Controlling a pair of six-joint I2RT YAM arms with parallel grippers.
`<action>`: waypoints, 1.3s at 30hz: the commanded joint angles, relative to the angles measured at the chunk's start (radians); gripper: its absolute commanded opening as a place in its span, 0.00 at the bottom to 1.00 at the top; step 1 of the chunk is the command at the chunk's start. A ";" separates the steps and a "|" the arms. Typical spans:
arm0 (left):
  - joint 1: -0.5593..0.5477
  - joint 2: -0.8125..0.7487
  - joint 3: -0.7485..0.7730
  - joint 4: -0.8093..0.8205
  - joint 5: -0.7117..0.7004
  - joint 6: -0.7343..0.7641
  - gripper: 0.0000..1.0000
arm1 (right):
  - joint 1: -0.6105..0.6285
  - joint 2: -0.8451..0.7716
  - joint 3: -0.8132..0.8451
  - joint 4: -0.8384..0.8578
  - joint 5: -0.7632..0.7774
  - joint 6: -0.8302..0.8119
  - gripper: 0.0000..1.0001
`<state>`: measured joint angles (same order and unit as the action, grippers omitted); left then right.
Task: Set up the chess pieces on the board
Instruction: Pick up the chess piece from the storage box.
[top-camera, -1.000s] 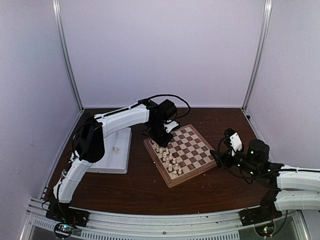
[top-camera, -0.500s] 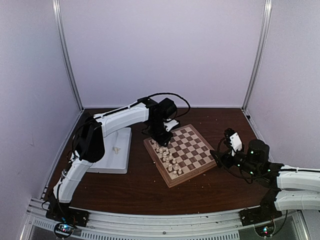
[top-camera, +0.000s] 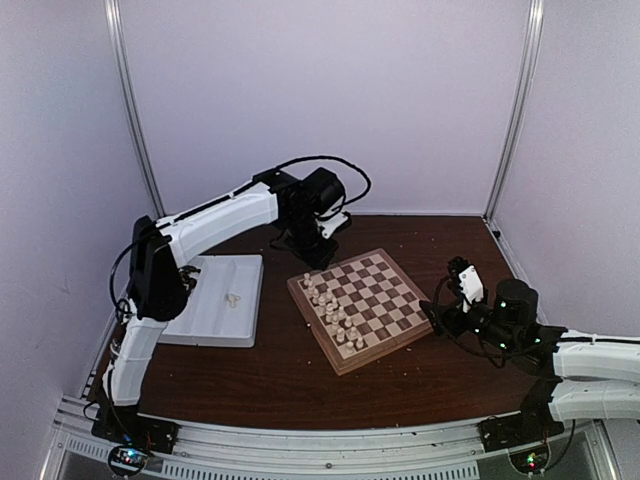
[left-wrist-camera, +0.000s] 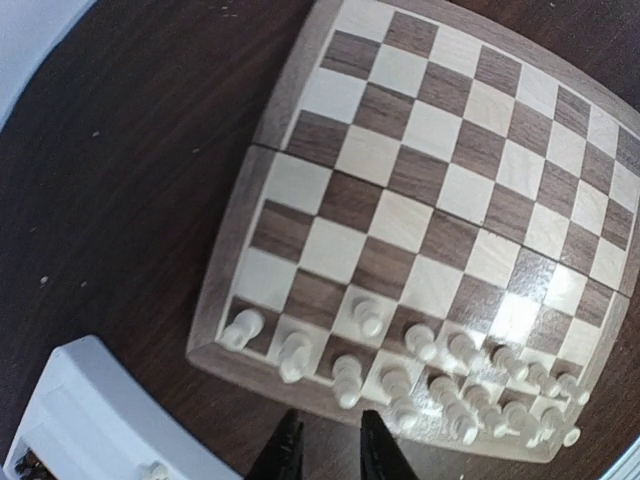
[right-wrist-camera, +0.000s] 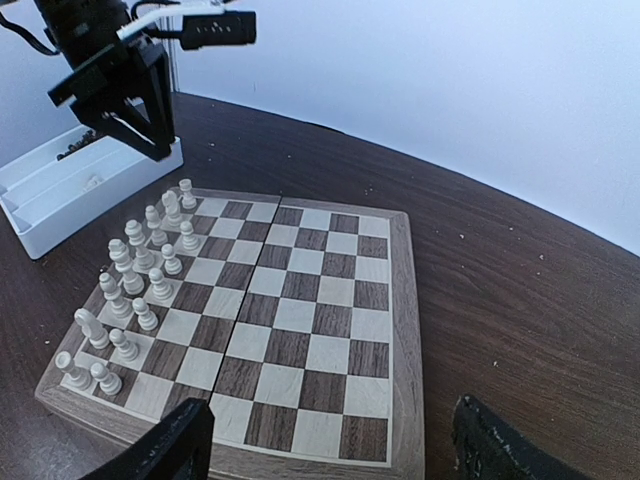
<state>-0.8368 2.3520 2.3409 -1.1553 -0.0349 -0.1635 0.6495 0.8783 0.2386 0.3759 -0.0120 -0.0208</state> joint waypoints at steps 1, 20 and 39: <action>0.029 -0.177 -0.133 -0.022 -0.119 -0.101 0.17 | -0.005 0.004 0.015 0.010 -0.014 -0.005 0.83; 0.159 -0.542 -0.985 0.356 -0.248 -0.524 0.17 | -0.005 -0.012 0.019 -0.001 -0.041 -0.007 0.83; 0.167 -0.450 -1.086 0.512 -0.443 -0.616 0.23 | -0.004 -0.019 0.014 -0.009 -0.043 -0.008 0.83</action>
<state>-0.6758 1.8874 1.2655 -0.6998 -0.4286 -0.7525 0.6495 0.8635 0.2386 0.3637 -0.0467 -0.0235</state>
